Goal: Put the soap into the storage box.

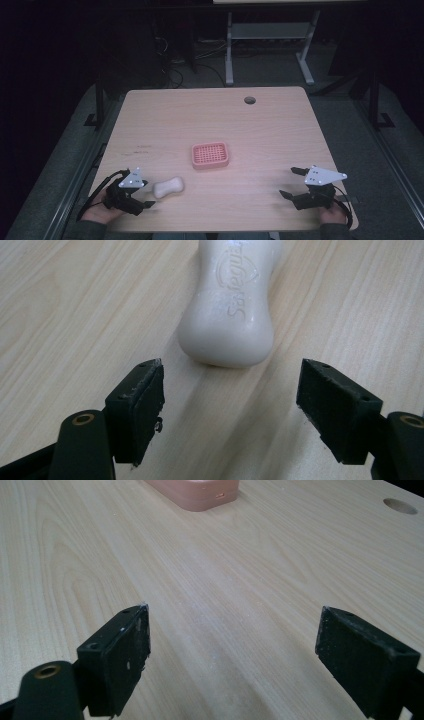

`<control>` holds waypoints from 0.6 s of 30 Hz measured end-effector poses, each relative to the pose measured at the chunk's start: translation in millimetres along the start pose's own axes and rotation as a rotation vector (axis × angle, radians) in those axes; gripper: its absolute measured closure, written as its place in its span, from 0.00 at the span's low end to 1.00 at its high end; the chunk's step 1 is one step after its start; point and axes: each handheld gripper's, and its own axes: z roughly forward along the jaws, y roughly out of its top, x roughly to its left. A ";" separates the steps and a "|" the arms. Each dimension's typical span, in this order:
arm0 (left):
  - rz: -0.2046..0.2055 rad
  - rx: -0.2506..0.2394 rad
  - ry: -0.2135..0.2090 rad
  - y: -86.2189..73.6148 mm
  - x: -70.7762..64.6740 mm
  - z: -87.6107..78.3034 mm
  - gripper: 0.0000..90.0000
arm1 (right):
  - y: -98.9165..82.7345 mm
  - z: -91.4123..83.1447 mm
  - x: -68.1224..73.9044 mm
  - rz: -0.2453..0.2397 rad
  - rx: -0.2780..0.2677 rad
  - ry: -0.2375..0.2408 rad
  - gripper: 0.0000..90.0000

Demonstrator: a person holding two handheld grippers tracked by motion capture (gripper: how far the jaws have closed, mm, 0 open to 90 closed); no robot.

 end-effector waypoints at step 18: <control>0.031 -0.010 0.003 12.1 -2.6 2.3 0.30 | 0.0 0.8 -0.6 -0.003 -0.001 -0.003 0.15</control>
